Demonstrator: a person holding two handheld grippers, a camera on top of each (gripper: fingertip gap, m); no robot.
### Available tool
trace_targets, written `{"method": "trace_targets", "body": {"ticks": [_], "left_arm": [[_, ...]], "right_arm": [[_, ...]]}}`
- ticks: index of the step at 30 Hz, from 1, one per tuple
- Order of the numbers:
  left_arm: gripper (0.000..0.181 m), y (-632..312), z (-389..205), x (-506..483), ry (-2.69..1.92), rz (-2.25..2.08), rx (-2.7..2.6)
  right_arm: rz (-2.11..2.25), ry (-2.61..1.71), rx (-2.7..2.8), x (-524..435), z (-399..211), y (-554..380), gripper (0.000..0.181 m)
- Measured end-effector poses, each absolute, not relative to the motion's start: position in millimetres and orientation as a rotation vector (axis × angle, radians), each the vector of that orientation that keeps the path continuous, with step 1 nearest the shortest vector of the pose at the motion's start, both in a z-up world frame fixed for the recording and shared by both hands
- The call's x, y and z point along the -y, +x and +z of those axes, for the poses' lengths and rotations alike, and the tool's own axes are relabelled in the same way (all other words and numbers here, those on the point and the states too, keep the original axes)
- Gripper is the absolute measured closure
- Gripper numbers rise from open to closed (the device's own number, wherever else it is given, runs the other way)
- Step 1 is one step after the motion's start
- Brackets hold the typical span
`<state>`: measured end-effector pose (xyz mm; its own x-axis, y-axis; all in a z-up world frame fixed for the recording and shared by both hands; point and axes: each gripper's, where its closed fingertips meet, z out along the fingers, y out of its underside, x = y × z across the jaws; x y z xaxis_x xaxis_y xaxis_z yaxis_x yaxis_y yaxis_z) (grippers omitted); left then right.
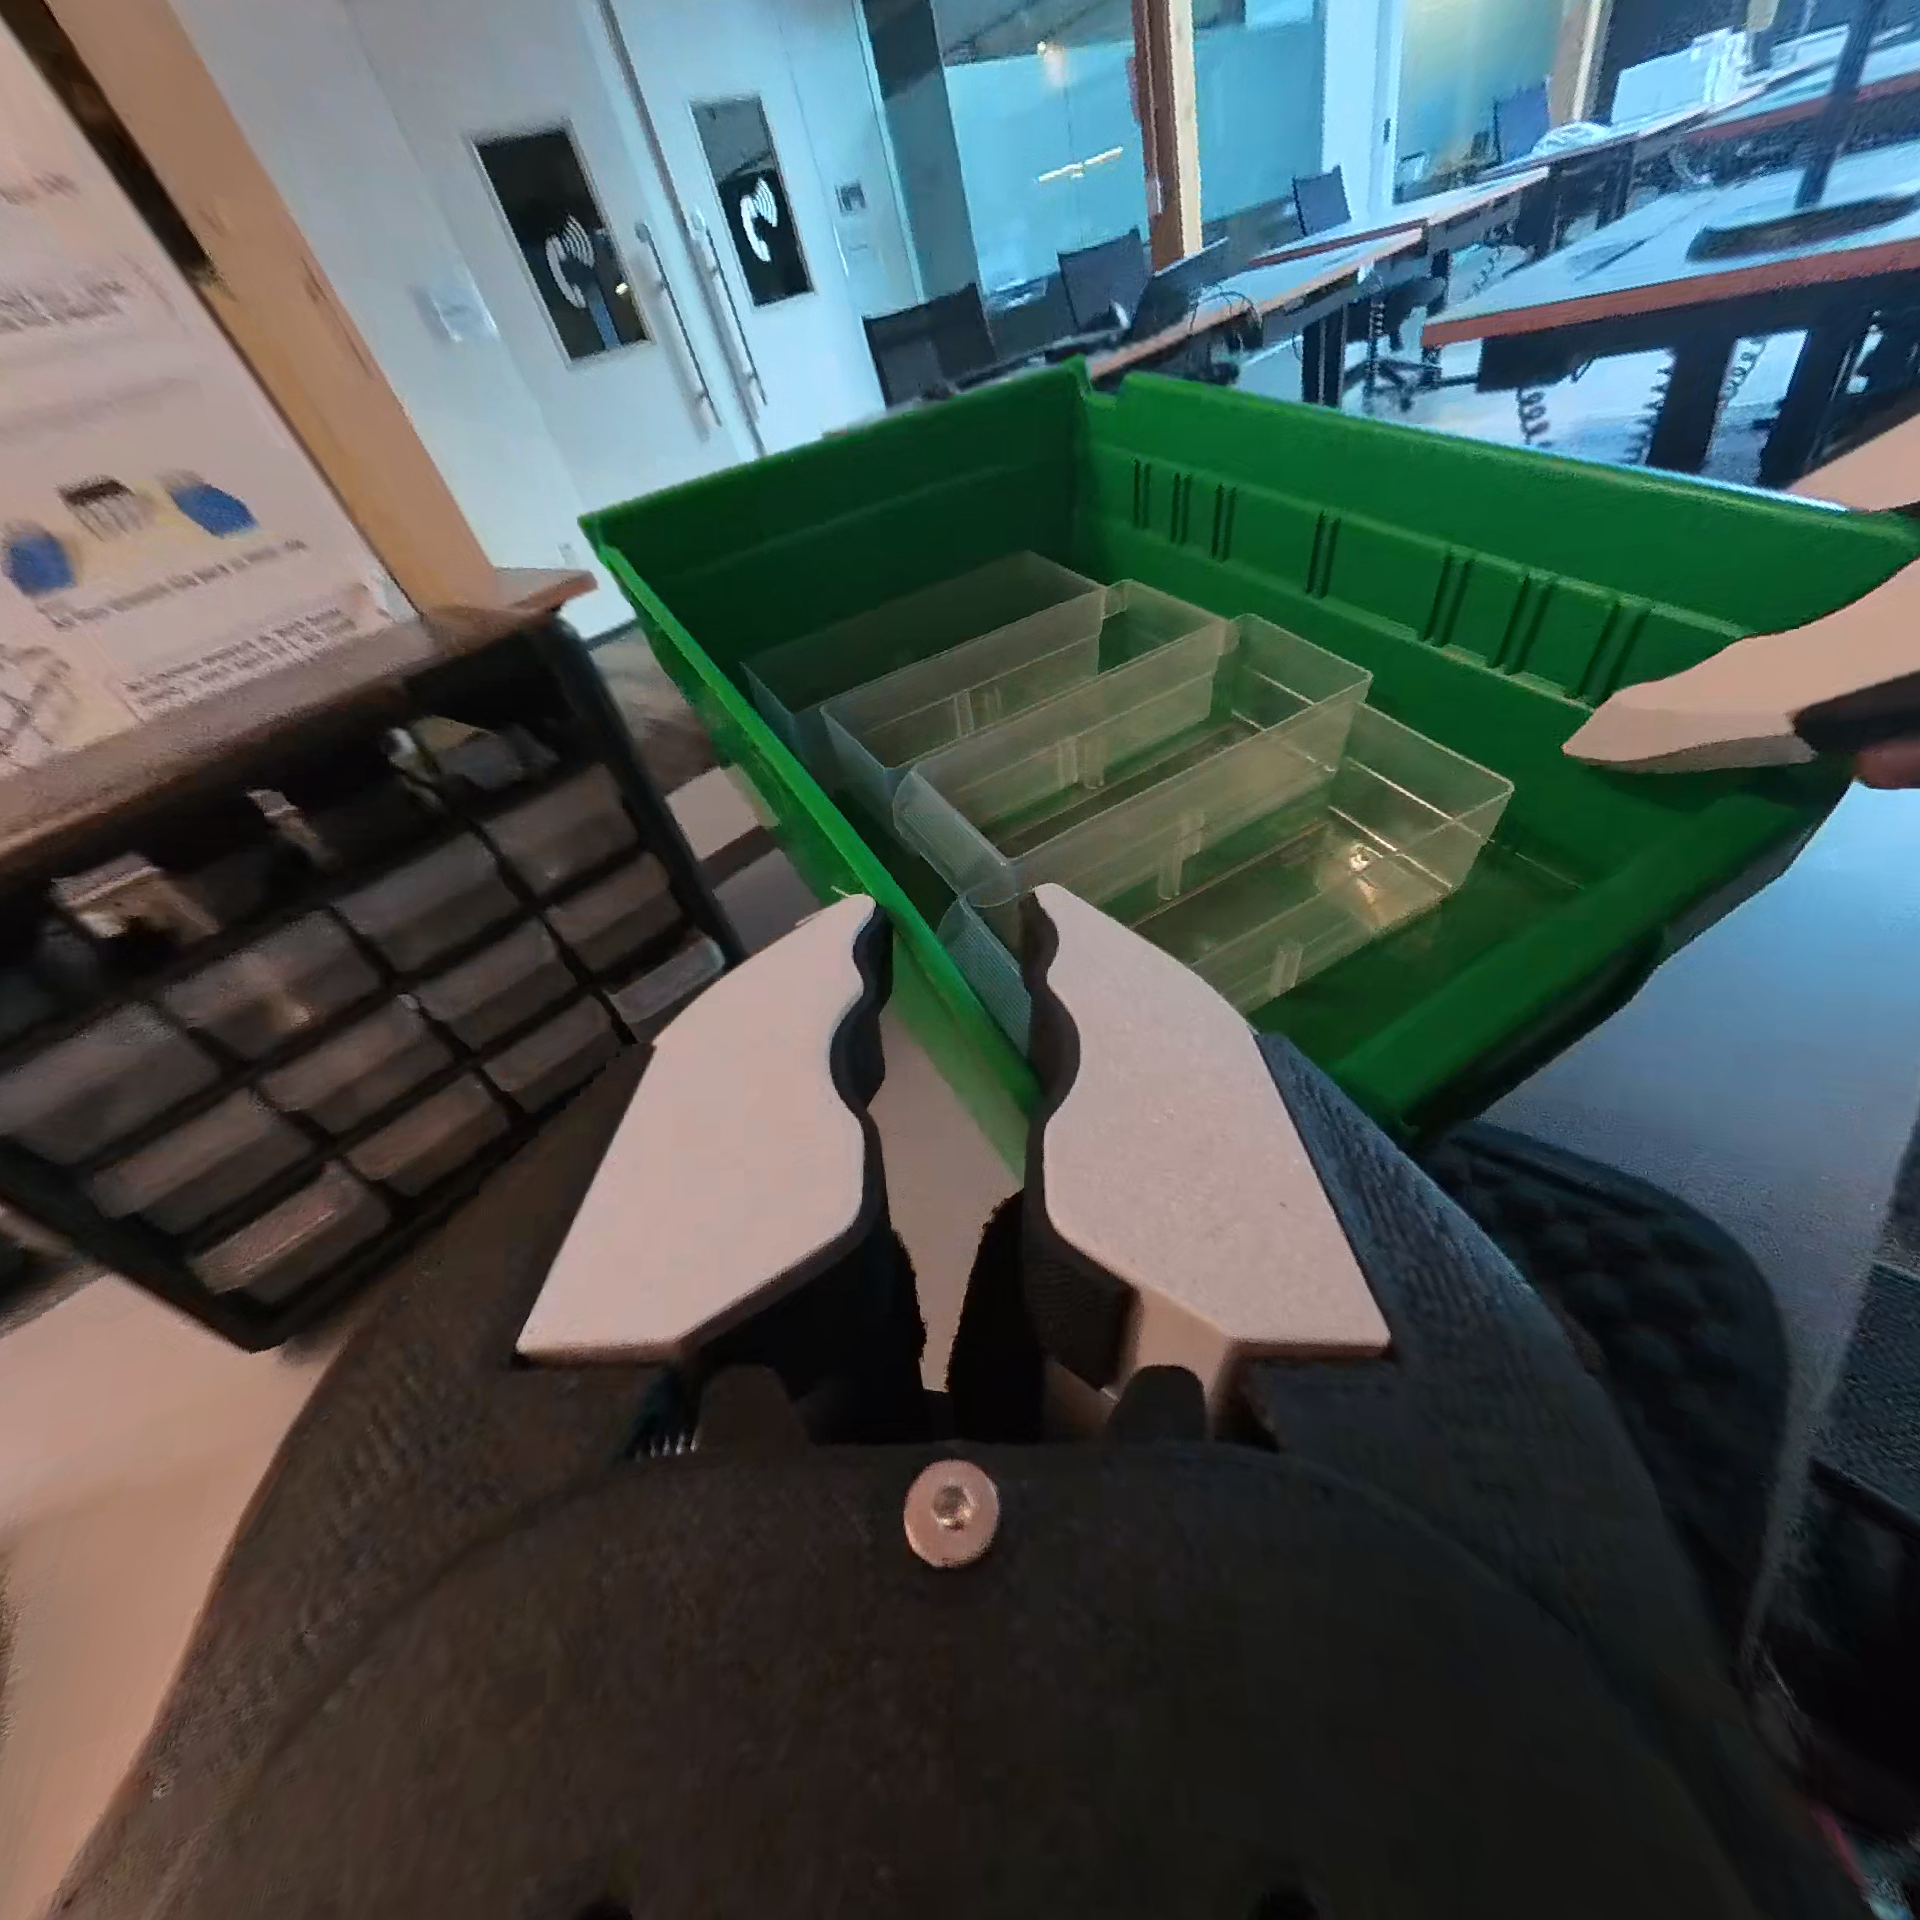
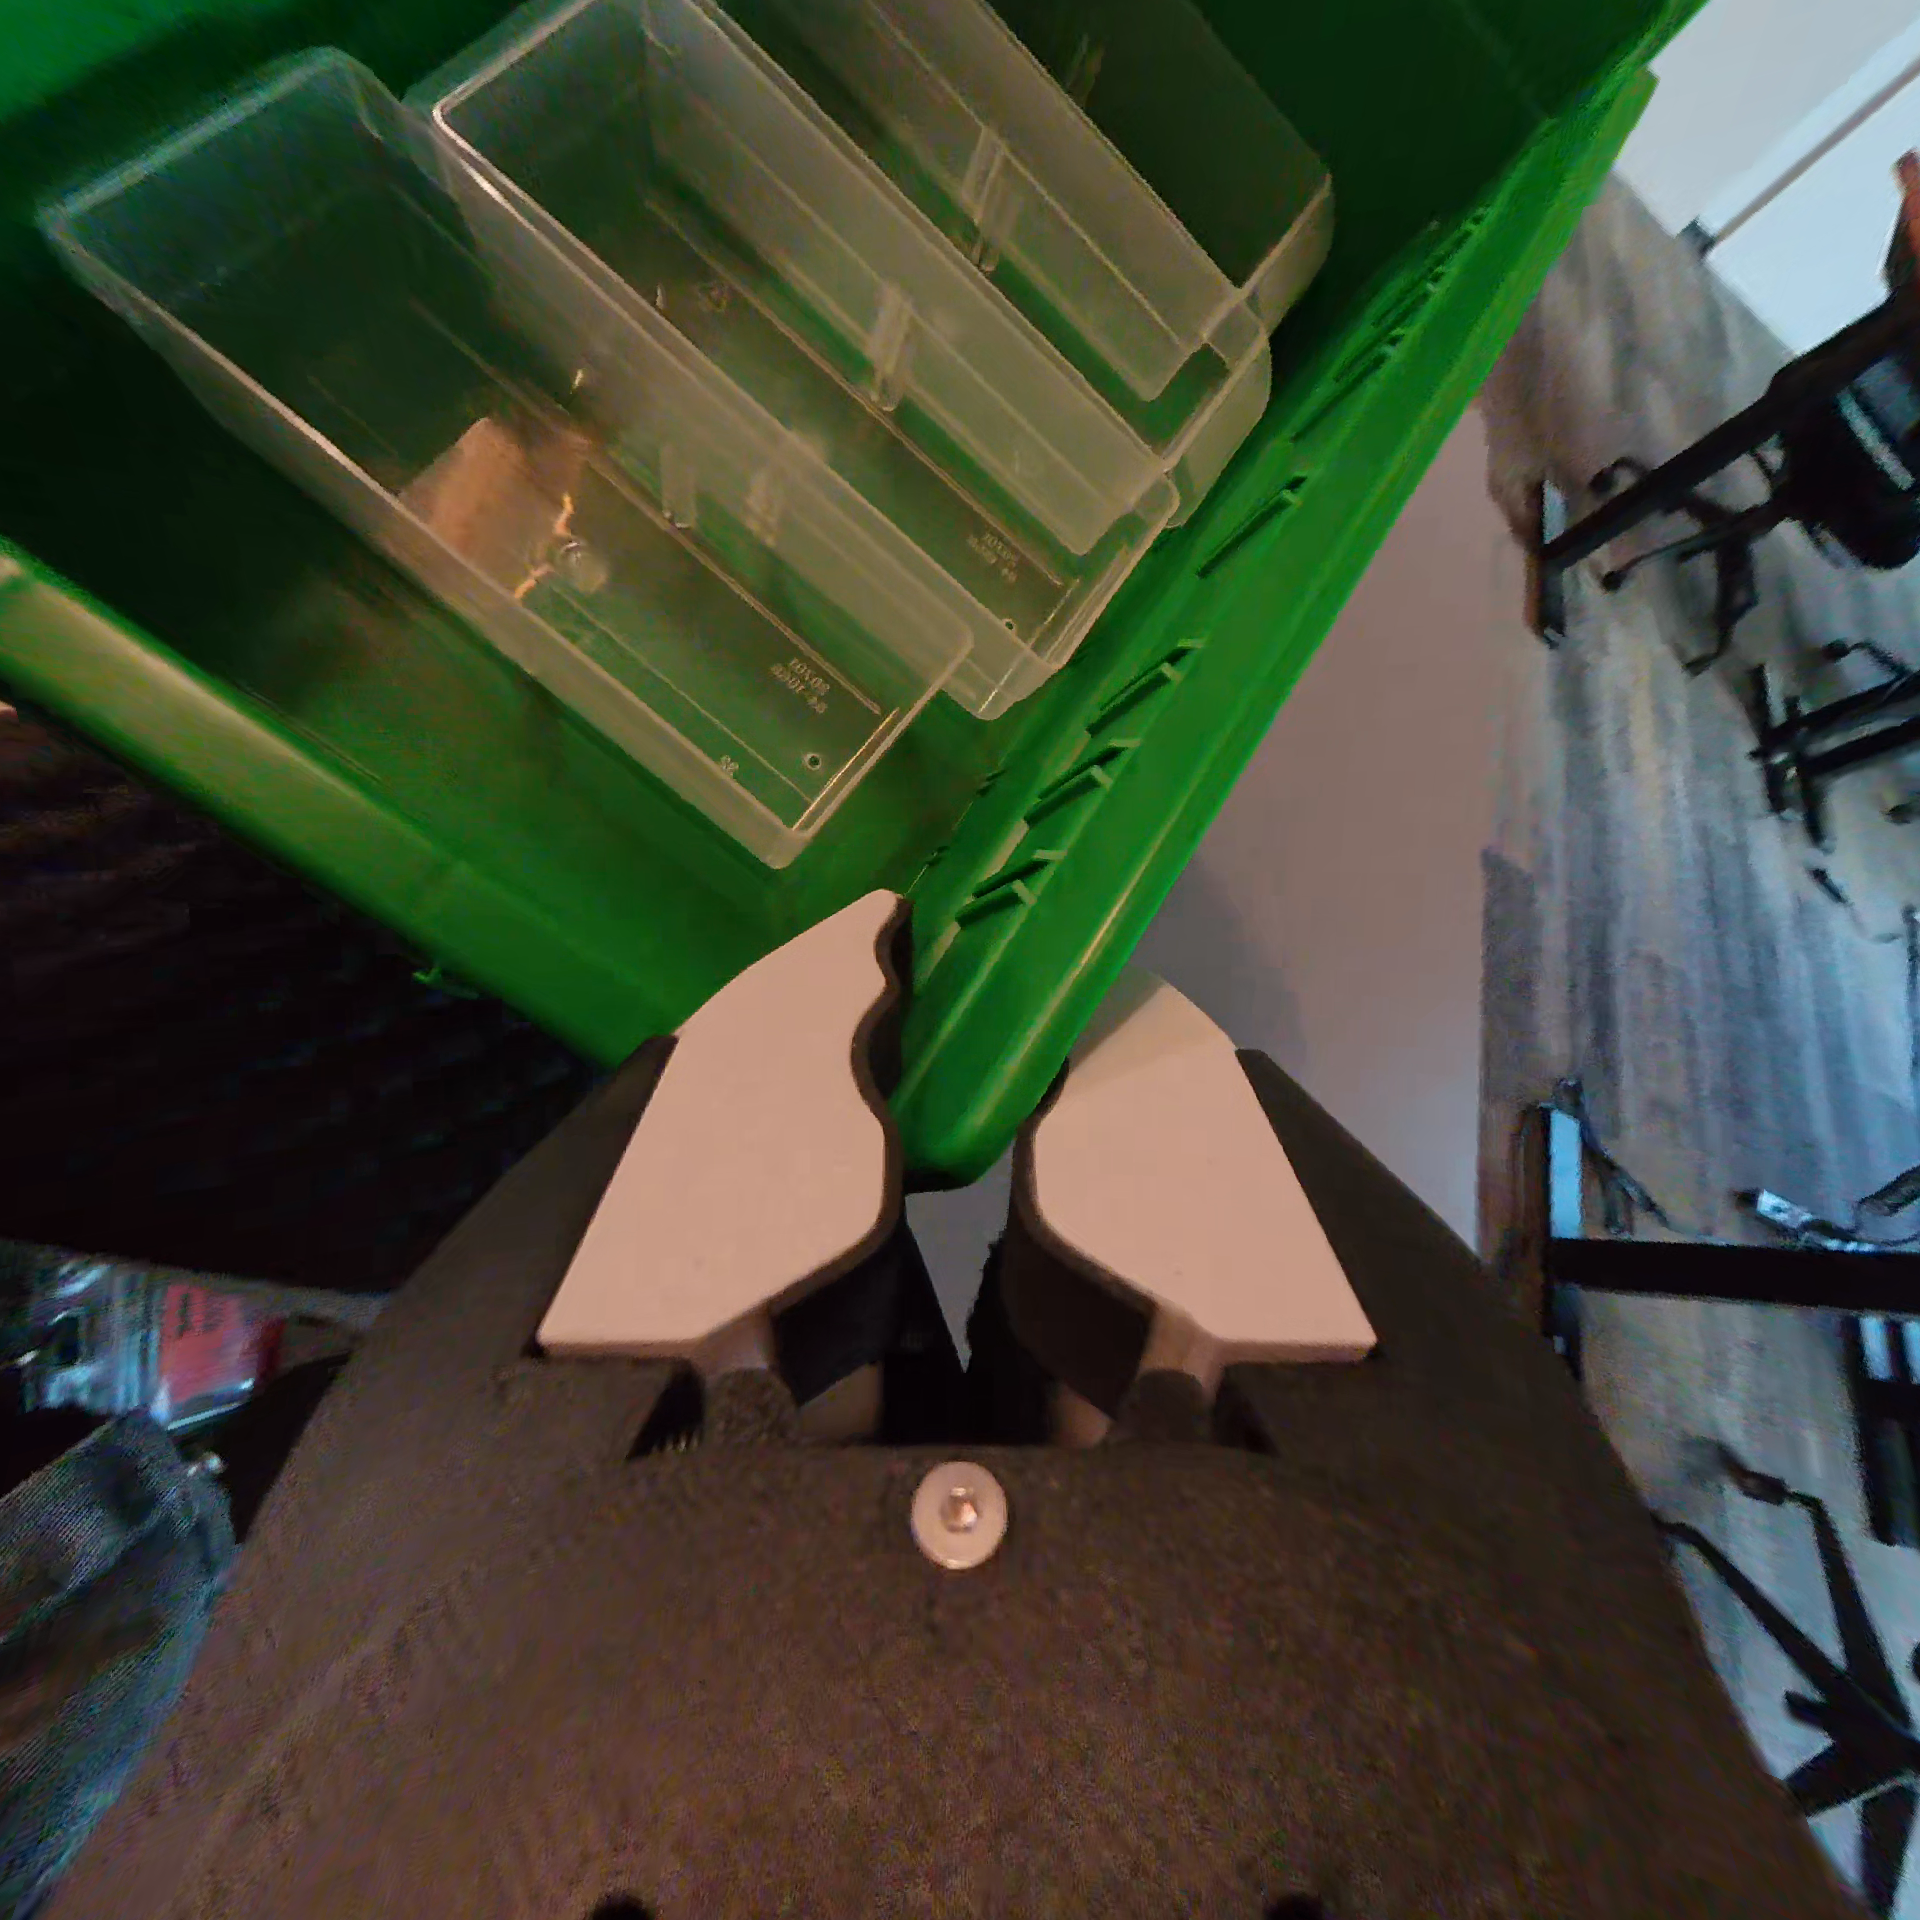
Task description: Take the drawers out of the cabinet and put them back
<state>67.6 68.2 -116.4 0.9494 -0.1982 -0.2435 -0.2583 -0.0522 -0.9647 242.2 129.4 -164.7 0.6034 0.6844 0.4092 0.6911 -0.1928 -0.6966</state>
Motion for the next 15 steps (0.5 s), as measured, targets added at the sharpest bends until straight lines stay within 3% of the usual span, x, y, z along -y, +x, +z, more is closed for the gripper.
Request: {"method": "trace_targets", "body": {"ticks": [6,15], "left_arm": [[0.159,11,-108,1,-1.677,0.172,-0.277],[0.158,-104,-141,88,-1.787,0.356,-0.129]], "right_arm": [[0.047,-1.793,1.354,-74,-162,182,0.161],[0.349,-1.674,1.52,-13,-203,44,0.159]]}}
